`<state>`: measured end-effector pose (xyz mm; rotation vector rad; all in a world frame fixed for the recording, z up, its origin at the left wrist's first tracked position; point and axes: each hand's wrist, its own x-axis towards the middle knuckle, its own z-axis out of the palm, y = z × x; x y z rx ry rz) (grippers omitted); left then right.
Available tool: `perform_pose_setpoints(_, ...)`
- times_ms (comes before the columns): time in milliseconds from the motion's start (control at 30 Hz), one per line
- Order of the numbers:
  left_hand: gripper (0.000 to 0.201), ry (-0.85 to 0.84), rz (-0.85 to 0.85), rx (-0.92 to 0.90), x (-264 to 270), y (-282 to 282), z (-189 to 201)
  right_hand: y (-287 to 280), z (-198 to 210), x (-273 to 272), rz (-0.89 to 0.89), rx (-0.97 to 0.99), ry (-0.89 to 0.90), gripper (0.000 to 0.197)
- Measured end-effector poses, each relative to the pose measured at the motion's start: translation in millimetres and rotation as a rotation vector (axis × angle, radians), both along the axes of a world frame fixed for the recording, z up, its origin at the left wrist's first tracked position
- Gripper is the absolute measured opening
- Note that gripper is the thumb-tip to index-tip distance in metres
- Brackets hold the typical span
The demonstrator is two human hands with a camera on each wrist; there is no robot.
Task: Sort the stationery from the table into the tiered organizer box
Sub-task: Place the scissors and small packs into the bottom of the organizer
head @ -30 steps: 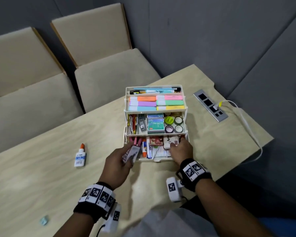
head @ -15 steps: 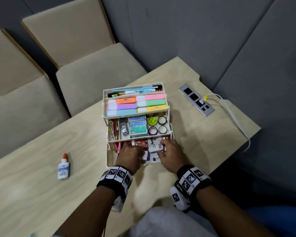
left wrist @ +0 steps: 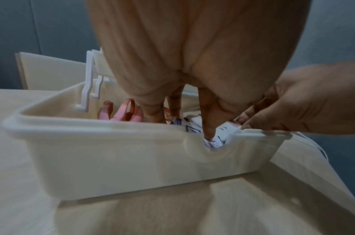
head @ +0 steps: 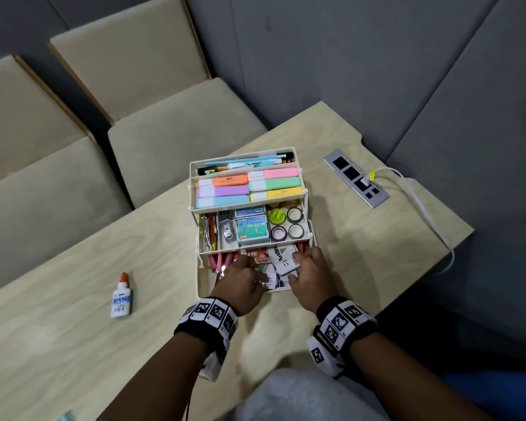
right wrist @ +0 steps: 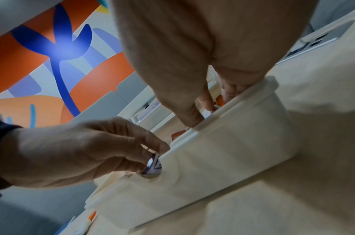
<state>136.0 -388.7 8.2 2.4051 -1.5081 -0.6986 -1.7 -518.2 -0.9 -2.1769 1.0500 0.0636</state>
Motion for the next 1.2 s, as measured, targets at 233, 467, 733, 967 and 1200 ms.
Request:
perform_pose_setpoints(233, 0.033, 0.087, 0.052, 0.009, 0, 8, -3, 0, 7, 15, 0.034, -0.081, 0.036, 0.06)
perform_pose_setpoints(467, 0.03, 0.129, 0.181, -0.054, 6, 16, -9, 1, 3, 7, 0.011, -0.177, -0.086, 0.041)
perform_pose_setpoints(733, 0.015, 0.162, 0.155, -0.062, 11, 19, -7, -6, -10, 3, -0.129, -0.064, -0.32, 0.027)
perform_pose_setpoints(967, 0.016, 0.129, 0.204, -0.036, 3, 5, -6, -11, -11, 7, -0.224, 0.222, -0.402, 0.025)
perform_pose_setpoints(1200, 0.021, 0.171, 0.319, -0.074, 6, 9, -6, -4, -4, 16, -0.064, 0.051, -0.29, 0.018)
